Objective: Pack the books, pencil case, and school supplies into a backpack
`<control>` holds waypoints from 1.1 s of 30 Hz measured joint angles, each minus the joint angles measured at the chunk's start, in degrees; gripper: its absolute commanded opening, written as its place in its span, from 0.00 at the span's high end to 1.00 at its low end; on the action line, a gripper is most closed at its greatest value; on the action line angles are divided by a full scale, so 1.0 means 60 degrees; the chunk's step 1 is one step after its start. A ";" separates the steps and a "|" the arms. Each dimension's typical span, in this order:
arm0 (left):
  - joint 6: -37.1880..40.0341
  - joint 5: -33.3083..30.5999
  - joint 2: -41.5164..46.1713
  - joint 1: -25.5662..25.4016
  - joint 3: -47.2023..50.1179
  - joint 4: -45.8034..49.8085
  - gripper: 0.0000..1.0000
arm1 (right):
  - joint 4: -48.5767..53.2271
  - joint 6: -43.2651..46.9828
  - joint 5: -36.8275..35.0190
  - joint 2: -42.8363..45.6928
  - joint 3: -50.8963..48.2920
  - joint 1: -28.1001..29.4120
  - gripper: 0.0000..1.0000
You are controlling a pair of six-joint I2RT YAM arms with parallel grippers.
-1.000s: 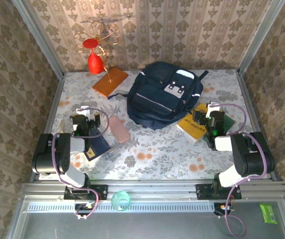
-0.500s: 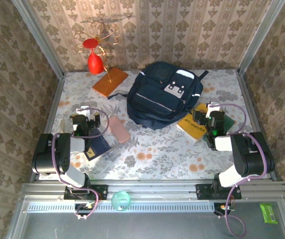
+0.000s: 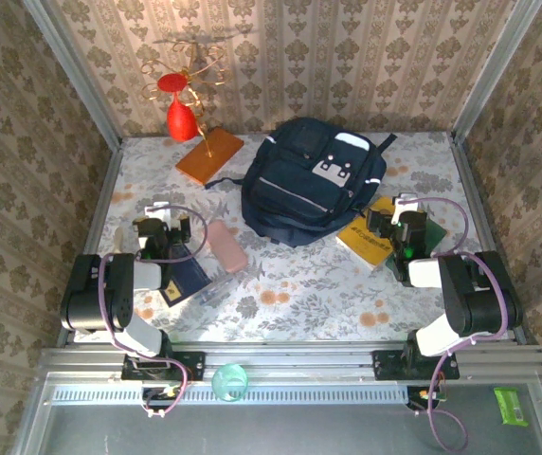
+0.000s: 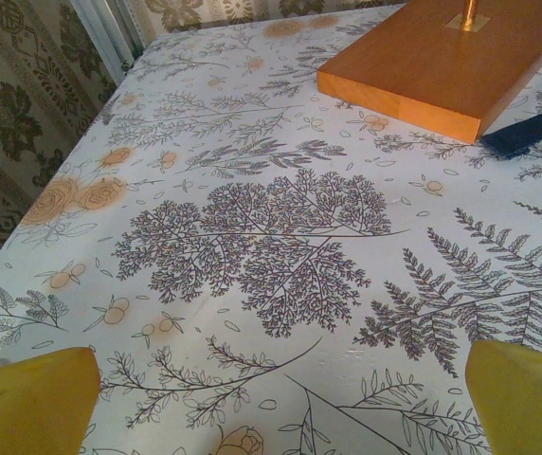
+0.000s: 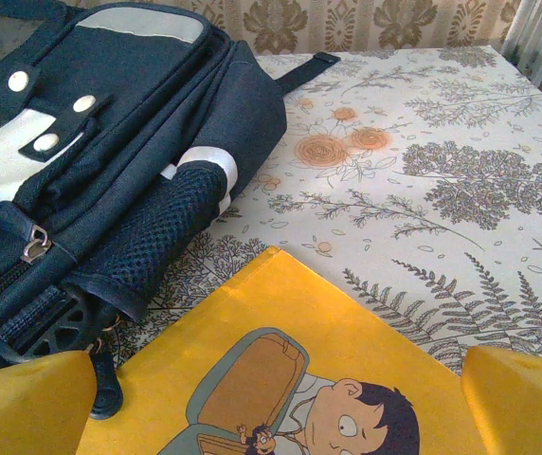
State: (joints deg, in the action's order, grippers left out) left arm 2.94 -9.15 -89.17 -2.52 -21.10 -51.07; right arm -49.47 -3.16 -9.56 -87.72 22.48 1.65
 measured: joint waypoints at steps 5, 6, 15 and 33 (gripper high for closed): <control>-0.0004 0.0106 0.0000 0.0025 0.0000 -0.0011 0.00 | 0.0000 0.0000 0.0000 0.0004 0.0000 0.0004 0.00; -0.0004 0.0149 0.0004 0.0051 0.0000 -0.0025 0.00 | 0.0004 0.0000 -0.0004 0.0004 0.0000 0.0011 0.00; -0.0696 -0.0295 0.2685 0.0168 -0.0291 0.2116 0.00 | 0.2750 -0.0780 -0.0962 0.3530 0.0251 0.0142 0.00; -0.5253 0.2499 0.1763 -0.3082 -0.4087 0.8109 0.01 | 0.9187 -0.3730 0.1016 0.1045 0.4801 0.2535 0.14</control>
State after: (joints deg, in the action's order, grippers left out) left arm -28.58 5.85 -78.59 -21.02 -45.63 -2.42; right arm 5.65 -25.54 -3.46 -81.45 51.29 16.86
